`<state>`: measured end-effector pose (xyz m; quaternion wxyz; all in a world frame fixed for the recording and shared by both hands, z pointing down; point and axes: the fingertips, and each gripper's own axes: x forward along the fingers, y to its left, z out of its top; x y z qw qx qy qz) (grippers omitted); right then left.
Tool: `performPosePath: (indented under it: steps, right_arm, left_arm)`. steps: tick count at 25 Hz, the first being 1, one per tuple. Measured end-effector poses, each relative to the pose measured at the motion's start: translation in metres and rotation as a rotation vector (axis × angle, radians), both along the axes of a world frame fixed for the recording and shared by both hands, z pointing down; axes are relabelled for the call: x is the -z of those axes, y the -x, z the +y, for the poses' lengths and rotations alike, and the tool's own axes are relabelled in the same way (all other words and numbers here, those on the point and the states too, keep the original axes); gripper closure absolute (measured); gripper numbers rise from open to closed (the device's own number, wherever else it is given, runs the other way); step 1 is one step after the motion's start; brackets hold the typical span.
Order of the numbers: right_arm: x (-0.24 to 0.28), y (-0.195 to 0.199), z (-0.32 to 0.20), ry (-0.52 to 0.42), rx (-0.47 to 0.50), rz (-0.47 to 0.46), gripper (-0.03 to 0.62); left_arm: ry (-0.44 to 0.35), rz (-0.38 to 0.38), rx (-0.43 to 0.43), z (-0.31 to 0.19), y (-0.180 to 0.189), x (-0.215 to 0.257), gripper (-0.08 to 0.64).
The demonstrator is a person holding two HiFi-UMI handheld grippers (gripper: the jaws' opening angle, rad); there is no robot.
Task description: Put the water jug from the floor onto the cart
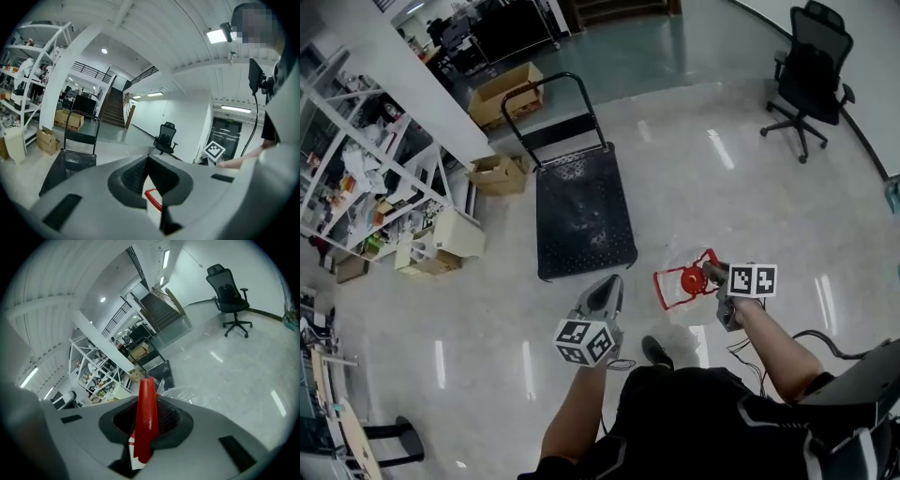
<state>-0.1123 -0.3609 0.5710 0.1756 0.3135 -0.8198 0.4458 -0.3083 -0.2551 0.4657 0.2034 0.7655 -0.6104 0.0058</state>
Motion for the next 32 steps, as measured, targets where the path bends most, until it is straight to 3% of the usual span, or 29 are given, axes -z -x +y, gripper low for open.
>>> performPosePath:
  steps: [9, 17, 23, 32]
  right_arm:
    - [0.025, 0.134, -0.083, -0.016, 0.057, -0.022, 0.529]
    - [0.028, 0.235, -0.146, 0.007, 0.2, -0.057, 0.531]
    - [0.021, 0.306, -0.205, 0.023, 0.365, -0.064, 0.531]
    - [0.006, 0.378, -0.264, 0.014, 0.515, -0.044, 0.531]
  left_arm:
    - [-0.008, -0.006, 0.077, -0.061, 0.122, 0.015, 0.569]
    - [0.026, -0.011, 0.167, -0.123, 0.179, 0.006, 0.569]
    - [0.039, -0.034, 0.276, -0.188, 0.225, 0.008, 0.569]
    - [0.051, -0.052, 0.403, -0.231, 0.271, 0.009, 0.569]
